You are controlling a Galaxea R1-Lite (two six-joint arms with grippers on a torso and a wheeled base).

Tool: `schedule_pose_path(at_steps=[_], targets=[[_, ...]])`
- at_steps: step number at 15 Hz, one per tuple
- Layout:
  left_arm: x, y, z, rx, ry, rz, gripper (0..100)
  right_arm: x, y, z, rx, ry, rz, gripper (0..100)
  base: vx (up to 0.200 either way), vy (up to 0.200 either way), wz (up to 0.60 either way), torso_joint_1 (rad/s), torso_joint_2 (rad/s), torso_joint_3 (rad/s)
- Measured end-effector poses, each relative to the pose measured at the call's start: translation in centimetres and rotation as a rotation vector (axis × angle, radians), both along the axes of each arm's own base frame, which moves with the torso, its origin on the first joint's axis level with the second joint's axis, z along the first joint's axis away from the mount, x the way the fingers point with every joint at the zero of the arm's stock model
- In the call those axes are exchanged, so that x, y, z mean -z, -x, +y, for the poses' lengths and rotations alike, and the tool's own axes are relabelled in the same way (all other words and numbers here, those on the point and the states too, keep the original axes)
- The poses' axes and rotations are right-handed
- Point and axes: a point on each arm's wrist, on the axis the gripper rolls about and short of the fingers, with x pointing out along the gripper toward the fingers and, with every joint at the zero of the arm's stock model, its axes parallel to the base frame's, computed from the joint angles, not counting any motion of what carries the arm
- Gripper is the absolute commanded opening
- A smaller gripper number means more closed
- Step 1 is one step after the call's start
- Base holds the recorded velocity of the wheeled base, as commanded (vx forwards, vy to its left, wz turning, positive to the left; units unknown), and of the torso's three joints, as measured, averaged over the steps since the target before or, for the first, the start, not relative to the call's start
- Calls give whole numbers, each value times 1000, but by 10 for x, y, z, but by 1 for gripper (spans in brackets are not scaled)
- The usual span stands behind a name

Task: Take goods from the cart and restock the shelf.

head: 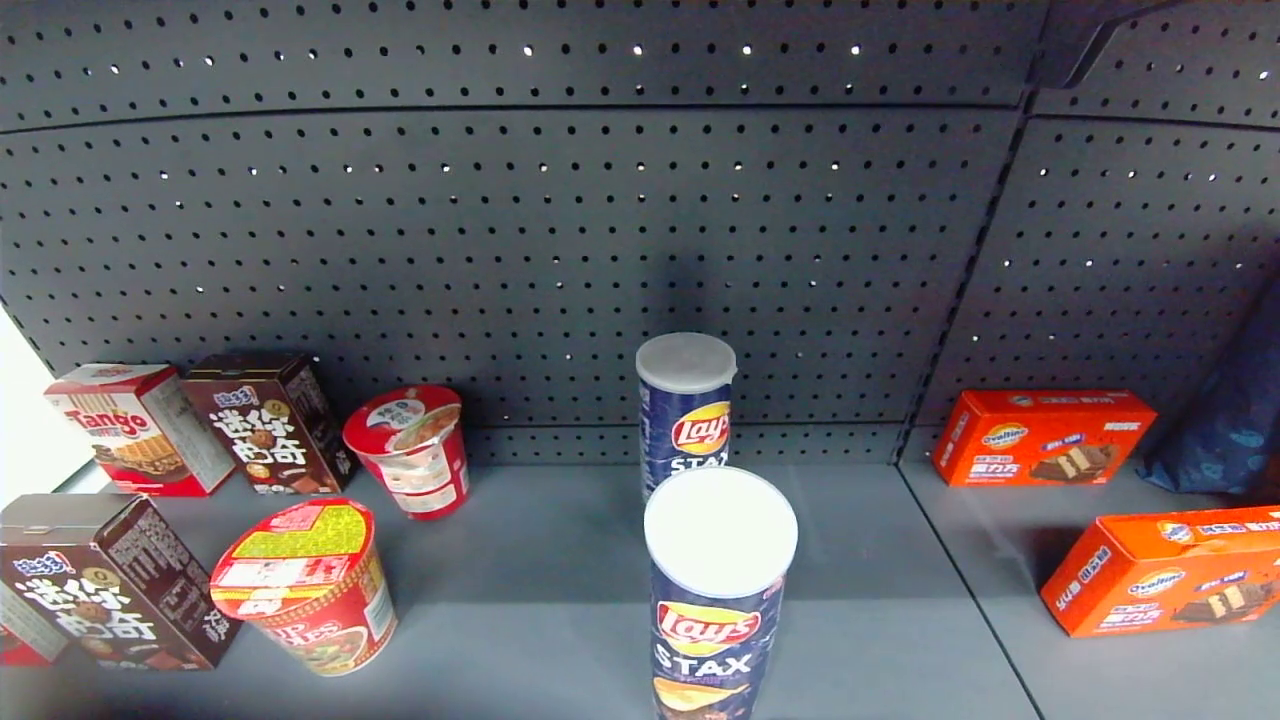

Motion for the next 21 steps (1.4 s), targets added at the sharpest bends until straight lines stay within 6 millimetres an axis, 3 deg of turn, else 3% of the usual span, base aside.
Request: schedule_pose_path(at_steps=[17, 21], targets=[[0, 0, 0, -14, 61, 9, 100, 0, 1, 1, -35, 10, -3, 100, -12, 0, 35, 0, 0, 1], [0, 0, 0, -4, 52, 11, 100, 0, 1, 1, -36, 10, -4, 100, -100, 0, 0, 1, 1, 2]])
